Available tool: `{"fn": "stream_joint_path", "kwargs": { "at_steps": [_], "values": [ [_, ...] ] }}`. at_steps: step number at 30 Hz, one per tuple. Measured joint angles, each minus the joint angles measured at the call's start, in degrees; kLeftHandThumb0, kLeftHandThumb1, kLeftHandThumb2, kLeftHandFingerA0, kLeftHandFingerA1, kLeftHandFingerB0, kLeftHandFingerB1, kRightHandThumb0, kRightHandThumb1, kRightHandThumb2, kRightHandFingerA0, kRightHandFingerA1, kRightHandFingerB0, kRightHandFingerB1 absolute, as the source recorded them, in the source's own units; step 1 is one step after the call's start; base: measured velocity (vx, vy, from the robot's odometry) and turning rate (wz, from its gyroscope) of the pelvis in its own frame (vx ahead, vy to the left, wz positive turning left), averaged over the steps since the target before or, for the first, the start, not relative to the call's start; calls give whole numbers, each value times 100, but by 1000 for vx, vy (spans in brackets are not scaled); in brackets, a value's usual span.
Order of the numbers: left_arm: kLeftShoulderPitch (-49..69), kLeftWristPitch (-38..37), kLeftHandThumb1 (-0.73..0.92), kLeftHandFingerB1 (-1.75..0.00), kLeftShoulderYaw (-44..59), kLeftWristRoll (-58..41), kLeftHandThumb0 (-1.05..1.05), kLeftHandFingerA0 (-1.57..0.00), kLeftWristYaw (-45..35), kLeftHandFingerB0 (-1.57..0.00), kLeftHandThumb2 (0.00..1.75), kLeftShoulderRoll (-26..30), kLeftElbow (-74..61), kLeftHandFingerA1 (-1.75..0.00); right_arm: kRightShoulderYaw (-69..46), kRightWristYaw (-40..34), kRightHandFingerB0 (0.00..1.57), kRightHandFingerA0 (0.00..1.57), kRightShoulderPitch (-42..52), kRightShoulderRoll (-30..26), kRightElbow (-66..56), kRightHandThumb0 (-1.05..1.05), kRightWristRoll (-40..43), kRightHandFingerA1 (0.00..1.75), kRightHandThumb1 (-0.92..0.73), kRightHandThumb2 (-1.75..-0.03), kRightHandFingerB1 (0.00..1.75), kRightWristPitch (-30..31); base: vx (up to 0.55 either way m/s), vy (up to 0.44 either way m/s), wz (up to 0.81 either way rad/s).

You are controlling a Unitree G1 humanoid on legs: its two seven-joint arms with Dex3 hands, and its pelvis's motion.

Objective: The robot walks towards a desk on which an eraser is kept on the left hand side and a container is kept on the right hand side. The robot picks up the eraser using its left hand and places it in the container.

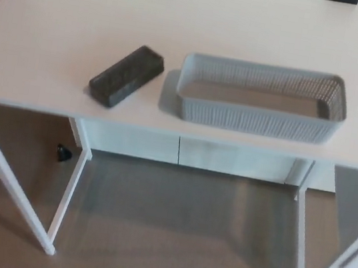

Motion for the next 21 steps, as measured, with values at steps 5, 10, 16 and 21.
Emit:
{"fn": "stream_joint_path", "kwargs": {
  "at_steps": [5,10,16,21],
  "values": [
    [1,-3,58,-32,9,-2,-29,-40,0,-34,58,3,88,-35,41,1,39,45,32,5,-49,-44,5,44,-64,-59,37,42,186,47,-9],
    [57,-83,59,-31,-4,-2,-29,-38,-5,-33,58,39,0,-34,104,16,39,45,16,45,-24,-42,14,44,-65,-59,38,33,366,132,-1],
    [143,-94,59,-32,-23,-1,-31,-38,-2,-34,58,68,-114,-34,128,68,38,46,13,62,-16,-39,55,45,-64,-59,38,18,254,76,8],
    [295,-94,59,-32,-61,2,-30,-39,17,-33,58,71,-231,-34,131,109,36,42,-55,83,261,-38,69,44,-65,-59,38,-105,106,-157,14]
  ]
}}
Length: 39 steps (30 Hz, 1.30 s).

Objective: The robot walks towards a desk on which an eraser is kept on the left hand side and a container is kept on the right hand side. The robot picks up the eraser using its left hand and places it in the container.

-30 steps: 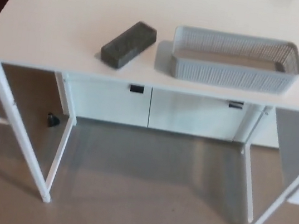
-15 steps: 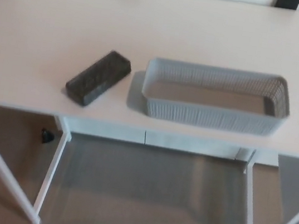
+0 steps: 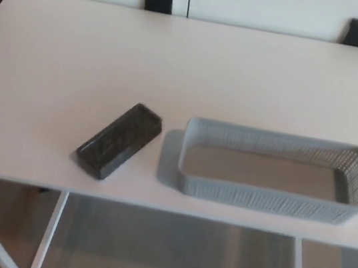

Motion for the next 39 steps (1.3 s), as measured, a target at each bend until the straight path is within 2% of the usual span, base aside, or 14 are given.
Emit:
{"fn": "stream_joint_path", "kwargs": {
  "at_steps": [3,4,5,8,14,18,24,35,39],
  "values": [
    [16,-16,59,-31,-36,2,-30,-38,8,-34,58,-45,-25,-34,8,38,37,42,5,-14,-45,-42,-1,43,-66,-58,37,-35,132,-406,-8],
    [15,-18,53,-39,-40,2,-37,-32,8,-32,69,-61,-31,-40,5,37,37,43,-10,-32,-34,-41,-2,44,-64,-58,37,-37,49,-255,-12],
    [15,-19,59,-32,-44,2,-29,-37,8,-34,58,-81,-41,-34,2,38,37,45,-32,-50,-20,-42,-2,45,-64,-59,38,-45,77,-133,10],
    [14,-28,58,-32,-42,-1,-30,-42,8,-35,58,-90,-57,-35,13,46,37,45,-76,-48,50,-40,-1,45,-64,-58,38,-106,28,-70,-1],
    [74,-83,58,-32,-60,-2,-29,-40,2,-36,58,-145,-188,-35,16,63,37,40,-155,-47,204,-44,-1,43,-65,-59,37,-173,19,45,-2],
    [133,-116,59,-32,-107,4,-29,-41,-9,-36,58,-207,-300,-35,29,84,38,42,-95,-36,101,-44,-2,44,-65,-59,37,-177,86,121,7],
    [197,-124,59,-32,-111,-1,-29,-40,-10,-36,58,-182,-374,-36,76,140,37,42,-148,-13,267,-38,-2,45,-64,-58,38,-286,65,71,3],
    [237,-124,57,-33,-145,6,-32,-47,-4,-39,58,-182,-452,-36,101,156,37,40,-240,-8,384,-42,-4,42,-64,-58,36,-287,8,-7,1],
    [330,-124,56,-33,-215,24,-35,-46,5,-38,57,-185,-604,-36,126,158,37,40,-116,-10,33,-43,-4,43,-65,-59,37,-237,0,0,0]
  ]
}}
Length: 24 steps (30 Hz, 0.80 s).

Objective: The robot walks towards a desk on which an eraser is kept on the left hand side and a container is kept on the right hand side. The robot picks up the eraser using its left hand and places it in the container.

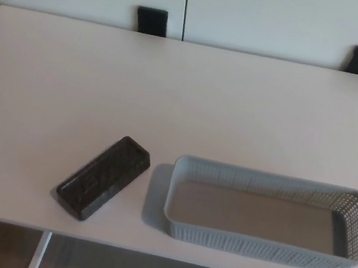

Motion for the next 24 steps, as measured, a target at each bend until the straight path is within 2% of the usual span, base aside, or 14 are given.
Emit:
{"fn": "stream_joint_path", "kwargs": {
  "at_steps": [3,6,7,8,9,10,12,13,17,20,23,24],
  "values": [
    [146,-1,59,-32,-97,1,-35,-44,-24,-33,58,-21,-288,-36,24,2,37,41,61,-1,-170,-44,-2,43,-64,-59,37,40,0,0,0],
    [342,-114,59,-32,-425,174,-42,-48,-24,-37,58,8,-665,-35,79,-5,37,41,-9,0,-44,-39,-15,44,-65,-60,38,36,0,0,0],
    [412,-141,48,-43,-538,234,-58,-40,-21,-31,77,18,-806,-46,87,-5,38,40,-3,0,-62,-43,-17,43,-66,-60,38,46,0,0,0],
    [500,-167,49,-43,-653,296,-56,-39,-26,-31,76,27,-987,-45,92,-4,37,40,21,1,-137,-43,-15,43,-66,-59,37,66,0,0,0],
    [611,-188,62,-32,-823,369,-51,-42,-49,-34,59,38,-1240,-34,95,-4,38,40,51,1,-234,-42,-14,43,-66,-59,37,85,0,0,0],
    [682,-197,48,-43,-928,402,-57,-35,-75,-19,87,47,-1412,-51,98,-4,37,40,62,1,-271,-43,-14,42,-67,-59,36,92,0,0,0],
    [847,-202,48,-41,-1166,455,-62,-33,-155,-18,86,73,-1832,-49,108,-4,37,40,70,1,-314,-43,-16,43,-66,-59,37,104,0,0,0],
    [917,-201,59,-30,-1261,464,-71,-34,-196,-30,59,85,-2025,-32,112,-5,37,40,69,1,-321,-41,-16,43,-66,-59,37,107,0,0,0],
    [1198,-197,76,-29,-1607,465,-85,-30,-359,-25,64,163,-2897,-33,121,-4,37,41,56,2,-325,-41,-14,44,-66,-60,38,110,0,0,0],
    [1358,-193,92,-32,-1810,453,-69,-28,-473,-23,74,318,-3574,-37,123,-4,37,40,53,2,-326,-44,-14,42,-66,-60,37,110,0,0,0],
    [1465,-184,92,-33,-1912,407,-74,-27,-559,-22,79,503,-4193,-39,126,-4,38,41,53,2,-328,-44,-14,42,-66,-59,36,111,0,0,0],
    [1488,-180,92,-33,-1925,393,-75,-26,-581,-22,78,562,-4349,-40,129,-4,27,34,52,2,-327,-45,-14,55,-47,-84,48,111,0,0,0]
  ]
}}
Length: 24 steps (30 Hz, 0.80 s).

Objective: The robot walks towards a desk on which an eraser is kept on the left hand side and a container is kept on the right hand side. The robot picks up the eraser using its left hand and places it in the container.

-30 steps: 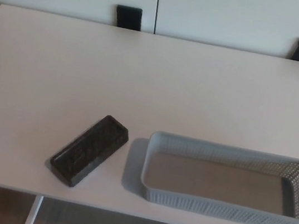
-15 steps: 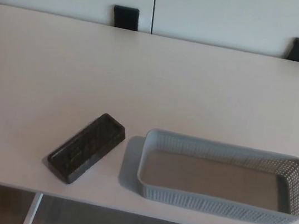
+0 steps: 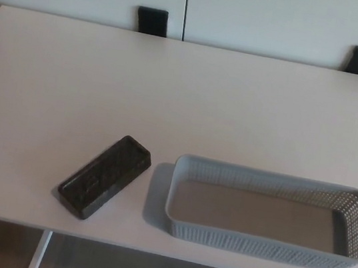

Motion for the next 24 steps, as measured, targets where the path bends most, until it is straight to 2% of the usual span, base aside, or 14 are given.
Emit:
{"fn": "stream_joint_path", "kwargs": {
  "at_steps": [2,3,4,6,7,8,10,14,16,17,18,19,23,24],
  "values": [
    [61,12,92,-37,-22,-59,-70,-32,-64,-27,70,186,-455,-43,5,0,26,34,0,0,0,-46,0,55,-47,-84,48,0,0,0,0],
    [95,17,75,-50,-23,-94,-64,-36,-93,-21,113,276,-694,-60,6,0,26,35,-1,0,0,-45,-1,55,-47,-84,48,0,0,0,0],
    [129,23,92,-40,-31,-131,-67,-30,-124,-24,73,376,-948,-48,9,0,26,33,-1,0,0,-45,-1,54,-47,-84,48,0,0,0,0],
    [154,32,92,-32,-61,-205,-73,-23,-168,-18,72,501,-1290,-37,11,0,25,34,0,0,0,-44,-1,55,-47,-85,48,1,0,0,0],
    [138,35,90,-27,-110,-256,-80,-18,-198,-15,68,572,-1516,-35,11,0,36,41,1,0,0,-43,-1,42,-67,-59,36,1,0,0,0],
    [110,37,90,-27,-163,-302,-80,-18,-222,-15,68,610,-1696,-35,13,0,36,41,1,0,0,-43,-1,42,-67,-59,36,1,0,0,0],
    [19,38,73,-32,-244,-365,-64,-43,-256,-34,62,661,-2117,-37,18,0,37,41,0,0,-2,-42,0,42,-67,-59,36,2,0,0,0],
    [-135,40,54,-34,-248,-459,-33,-35,-261,-30,55,669,-2850,-41,22,0,36,41,-1,0,-8,-42,-1,44,-65,-58,37,3,0,0,0],
    [-234,49,58,-30,-216,-510,-41,-30,-255,-25,59,668,-3232,-34,23,0,39,43,-2,0,-9,-42,0,42,-66,-58,37,3,0,0,0],
    [-294,65,58,-29,-194,-524,-44,-27,-248,-24,59,661,-3400,-32,24,0,29,38,-5,0,-8,-44,0,56,-47,-84,50,3,0,0,0],
    [-367,92,42,-51,-156,-526,-25,-9,-236,-9,95,650,-3590,-52,27,0,30,38,-6,0,-8,-43,-1,56,-47,-84,50,3,0,0,0],
    [-446,131,56,-28,-110,-525,-47,-15,-225,-18,59,643,-3766,-29,31,0,41,44,-7,0,-8,-42,-2,43,-66,-58,38,3,0,0,0],
    [-884,398,52,-26,143,-466,-43,0,-170,-9,57,620,-4494,-27,58,-2,41,44,-17,-1,-8,-40,-10,44,-66,-59,38,3,0,0,0],
    [-981,468,33,-23,177,-433,-47,0,-163,-5,69,617,-4601,-15,66,-3,40,45,-20,-1,-10,-39,-13,44,-65,-59,38,3,0,0,0]
  ]
}}
